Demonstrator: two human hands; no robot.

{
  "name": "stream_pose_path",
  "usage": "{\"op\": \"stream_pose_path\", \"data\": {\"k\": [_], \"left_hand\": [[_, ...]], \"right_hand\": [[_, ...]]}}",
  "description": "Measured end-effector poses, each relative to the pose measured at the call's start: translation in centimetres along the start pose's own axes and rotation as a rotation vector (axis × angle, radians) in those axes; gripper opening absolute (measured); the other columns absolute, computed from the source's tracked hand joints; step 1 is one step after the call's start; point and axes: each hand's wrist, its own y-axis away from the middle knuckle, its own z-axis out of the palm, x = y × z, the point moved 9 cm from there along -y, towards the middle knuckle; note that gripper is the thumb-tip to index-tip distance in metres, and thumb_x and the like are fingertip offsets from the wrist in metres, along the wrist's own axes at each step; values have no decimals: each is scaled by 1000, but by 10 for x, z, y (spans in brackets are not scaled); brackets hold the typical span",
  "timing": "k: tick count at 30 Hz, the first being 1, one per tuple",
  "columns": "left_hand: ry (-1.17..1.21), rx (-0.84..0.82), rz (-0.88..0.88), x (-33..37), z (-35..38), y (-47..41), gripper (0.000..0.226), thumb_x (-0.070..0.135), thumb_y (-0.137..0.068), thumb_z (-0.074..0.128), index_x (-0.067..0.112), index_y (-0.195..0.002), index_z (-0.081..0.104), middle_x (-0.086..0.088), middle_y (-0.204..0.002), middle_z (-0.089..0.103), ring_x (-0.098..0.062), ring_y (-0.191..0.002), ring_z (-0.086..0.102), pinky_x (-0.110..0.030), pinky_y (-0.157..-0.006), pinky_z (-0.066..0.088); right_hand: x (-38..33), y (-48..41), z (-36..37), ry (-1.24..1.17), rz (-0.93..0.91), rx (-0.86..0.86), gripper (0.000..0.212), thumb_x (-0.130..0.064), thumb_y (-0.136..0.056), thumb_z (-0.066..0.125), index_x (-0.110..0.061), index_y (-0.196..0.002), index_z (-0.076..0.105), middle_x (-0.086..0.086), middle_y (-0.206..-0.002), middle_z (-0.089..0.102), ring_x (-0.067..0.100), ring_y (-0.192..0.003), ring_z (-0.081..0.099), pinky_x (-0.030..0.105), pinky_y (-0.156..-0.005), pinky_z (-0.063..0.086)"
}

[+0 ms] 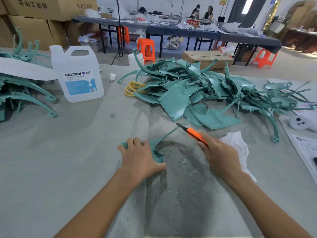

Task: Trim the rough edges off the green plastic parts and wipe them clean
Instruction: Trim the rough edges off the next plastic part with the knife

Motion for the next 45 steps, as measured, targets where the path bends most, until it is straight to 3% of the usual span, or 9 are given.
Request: {"op": "stream_pose_path", "data": {"k": [9, 13, 18, 24, 28, 30, 32, 41, 45], "left_hand": [[145, -98, -19, -9, 3, 11, 97, 93, -59, 39, 27, -130, 50, -3, -127, 44, -25, -123, 36, -46, -98, 34], [169, -167, -42, -26, 8, 25, 107, 99, -54, 32, 32, -138, 44, 0, -135, 40, -23, -128, 32, -46, -99, 31], [46, -167, 23, -31, 9, 44, 114, 107, -48, 14, 36, -135, 37, 6, -136, 39, -20, -131, 29, -48, -101, 21], [582, 87, 185, 2, -21, -5, 74, 68, -93, 43, 27, -153, 30, 6, -153, 41, -16, -140, 35, -32, -112, 28], [766, 48, 278, 48, -19, -48, 54, 62, -98, 39, 29, -140, 45, 9, -128, 59, -11, -117, 56, -35, -102, 44], [759, 41, 261, 60, -9, -60, 35, 59, -102, 33, 31, -106, 54, 5, -97, 68, -17, -91, 64, -43, -86, 51], [708, 48, 238, 64, 2, -69, 36, 55, -105, 27, 32, -83, 45, 6, -78, 60, -25, -83, 61, -44, -77, 49], [691, 75, 217, 66, 13, -80, 46, 59, -103, 23, 26, -79, 44, 4, -74, 58, -22, -77, 58, -43, -75, 50], [746, 89, 219, 65, 12, -81, 47, 58, -104, 23, 26, -75, 40, 3, -71, 52, -22, -73, 54, -42, -74, 47]], "right_hand": [[4, 13, -1, -182, 169, 90, 38, -37, -103, 53, -20, -136, 60, 5, -81, 66, 33, -60, 61, 40, -50, 50], [19, 19, 0, -338, 335, 100, 36, -42, -103, 47, -27, -135, 55, -1, -76, 62, 27, -63, 59, 37, -56, 43], [14, 28, 15, -646, 405, 58, 22, -54, -100, 47, -43, -118, 49, -2, -74, 68, 19, -65, 66, 43, -69, 55], [8, 26, 26, -697, 375, 85, 19, -52, -98, 50, -43, -114, 44, -3, -64, 59, 11, -53, 58, 33, -51, 45], [9, 19, 36, -665, 380, 71, 18, -49, -100, 48, -43, -117, 43, -8, -70, 59, 8, -56, 57, 33, -53, 43], [6, 14, 38, -651, 363, 84, 22, -54, -100, 45, -40, -116, 47, -10, -76, 61, 12, -67, 60, 36, -59, 47], [4, 10, 39, -630, 340, 113, 33, -64, -98, 41, -37, -112, 52, -11, -70, 60, 9, -64, 59, 35, -58, 48], [7, 4, 56, -569, 336, 43, 36, -63, -97, 40, -30, -101, 55, -6, -60, 58, 17, -57, 59, 35, -55, 45], [11, 2, 59, -600, 365, 38, 32, -62, -100, 42, -31, -97, 53, -6, -59, 58, 9, -54, 56, 32, -53, 40]]}}
